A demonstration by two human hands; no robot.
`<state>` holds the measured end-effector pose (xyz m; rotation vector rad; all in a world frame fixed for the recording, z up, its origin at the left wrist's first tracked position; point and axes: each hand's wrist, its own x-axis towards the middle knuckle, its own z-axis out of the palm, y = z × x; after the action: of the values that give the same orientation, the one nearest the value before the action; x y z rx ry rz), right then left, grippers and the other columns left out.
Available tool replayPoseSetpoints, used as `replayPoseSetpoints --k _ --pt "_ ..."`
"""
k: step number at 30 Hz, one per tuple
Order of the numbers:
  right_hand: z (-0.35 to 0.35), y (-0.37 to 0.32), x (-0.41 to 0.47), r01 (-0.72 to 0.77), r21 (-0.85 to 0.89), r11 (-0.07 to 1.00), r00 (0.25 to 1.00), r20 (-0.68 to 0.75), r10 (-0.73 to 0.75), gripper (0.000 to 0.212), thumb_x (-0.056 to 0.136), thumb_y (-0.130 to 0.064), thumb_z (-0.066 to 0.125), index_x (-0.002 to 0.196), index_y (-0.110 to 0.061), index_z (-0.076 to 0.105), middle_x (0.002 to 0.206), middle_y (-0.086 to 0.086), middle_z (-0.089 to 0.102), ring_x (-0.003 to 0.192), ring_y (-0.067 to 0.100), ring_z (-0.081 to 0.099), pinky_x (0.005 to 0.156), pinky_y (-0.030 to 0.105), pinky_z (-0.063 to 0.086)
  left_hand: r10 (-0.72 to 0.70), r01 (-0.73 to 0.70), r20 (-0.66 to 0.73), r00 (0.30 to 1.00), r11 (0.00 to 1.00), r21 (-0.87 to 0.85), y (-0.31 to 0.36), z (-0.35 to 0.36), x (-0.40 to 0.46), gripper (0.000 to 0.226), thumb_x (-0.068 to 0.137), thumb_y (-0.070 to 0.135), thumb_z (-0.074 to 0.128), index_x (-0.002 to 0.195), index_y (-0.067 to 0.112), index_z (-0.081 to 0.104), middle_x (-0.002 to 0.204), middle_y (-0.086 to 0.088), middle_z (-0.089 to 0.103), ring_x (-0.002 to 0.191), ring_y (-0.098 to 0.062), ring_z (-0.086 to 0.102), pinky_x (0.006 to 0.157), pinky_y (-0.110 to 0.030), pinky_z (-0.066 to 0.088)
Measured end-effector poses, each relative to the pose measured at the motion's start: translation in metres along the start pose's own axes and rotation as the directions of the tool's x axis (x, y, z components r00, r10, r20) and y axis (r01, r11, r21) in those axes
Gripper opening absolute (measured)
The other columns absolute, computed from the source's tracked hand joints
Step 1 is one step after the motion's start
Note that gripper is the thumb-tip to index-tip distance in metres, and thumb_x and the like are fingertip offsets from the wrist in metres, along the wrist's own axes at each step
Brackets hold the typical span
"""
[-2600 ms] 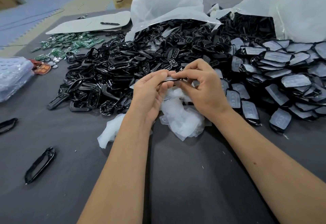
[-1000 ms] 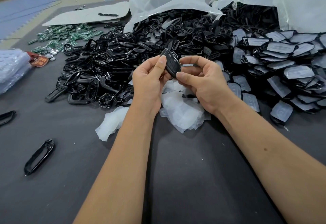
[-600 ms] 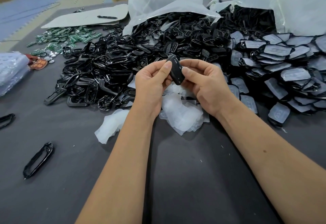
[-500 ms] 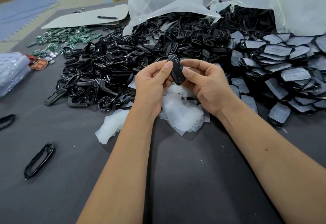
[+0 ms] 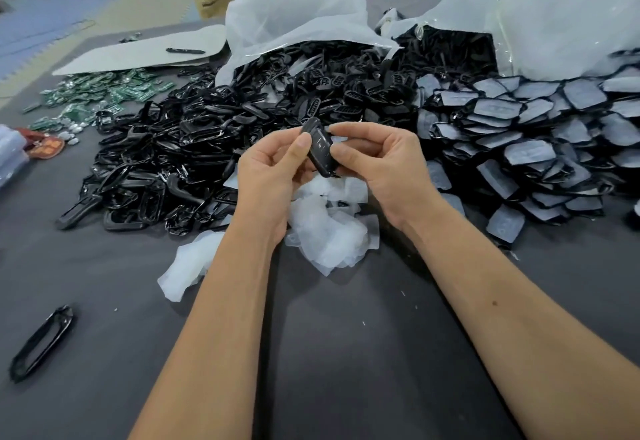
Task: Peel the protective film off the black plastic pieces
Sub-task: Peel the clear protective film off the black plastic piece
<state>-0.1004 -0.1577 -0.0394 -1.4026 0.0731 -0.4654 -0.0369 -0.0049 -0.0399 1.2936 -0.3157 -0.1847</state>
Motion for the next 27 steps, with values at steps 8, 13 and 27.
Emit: replayPoseSetpoints --k 8,13,27 --pt "-0.052 -0.047 0.001 0.218 -0.611 0.761 0.953 -0.036 -0.302 0.020 0.087 -0.001 0.078 0.096 -0.018 0.082 0.085 -0.011 0.078 0.079 0.002 0.073 0.077 0.018 0.058 0.122 -0.137 0.077 0.990 0.959 0.246 0.002 0.056 0.012 0.017 0.101 0.004 0.063 0.111 0.008 0.077 0.093 -0.009 0.075 0.082 -0.015 0.068 0.068 -0.024 0.056" --pt "-0.095 -0.072 0.004 0.202 -0.885 0.419 0.877 -0.027 -0.481 0.022 0.086 -0.001 0.074 0.101 -0.015 0.082 0.095 -0.002 0.078 0.087 0.008 0.069 0.085 0.015 0.050 0.295 -0.411 0.286 0.912 0.692 0.594 0.003 0.125 0.026 0.034 0.099 0.002 0.057 0.127 0.010 0.073 0.111 -0.006 0.076 0.103 -0.020 0.069 0.095 -0.032 0.052" --pt "-0.160 -0.097 0.016 0.018 -0.982 0.186 0.929 -0.052 -0.367 0.021 0.096 -0.008 0.066 0.106 -0.016 0.082 0.105 0.005 0.080 0.104 0.026 0.069 0.097 0.035 0.052 0.231 -0.357 0.280 0.932 0.454 0.816 -0.026 0.192 0.015 0.040 0.106 0.025 0.051 0.144 0.029 0.060 0.149 -0.002 0.049 0.139 -0.029 0.029 0.115 -0.044 0.029"
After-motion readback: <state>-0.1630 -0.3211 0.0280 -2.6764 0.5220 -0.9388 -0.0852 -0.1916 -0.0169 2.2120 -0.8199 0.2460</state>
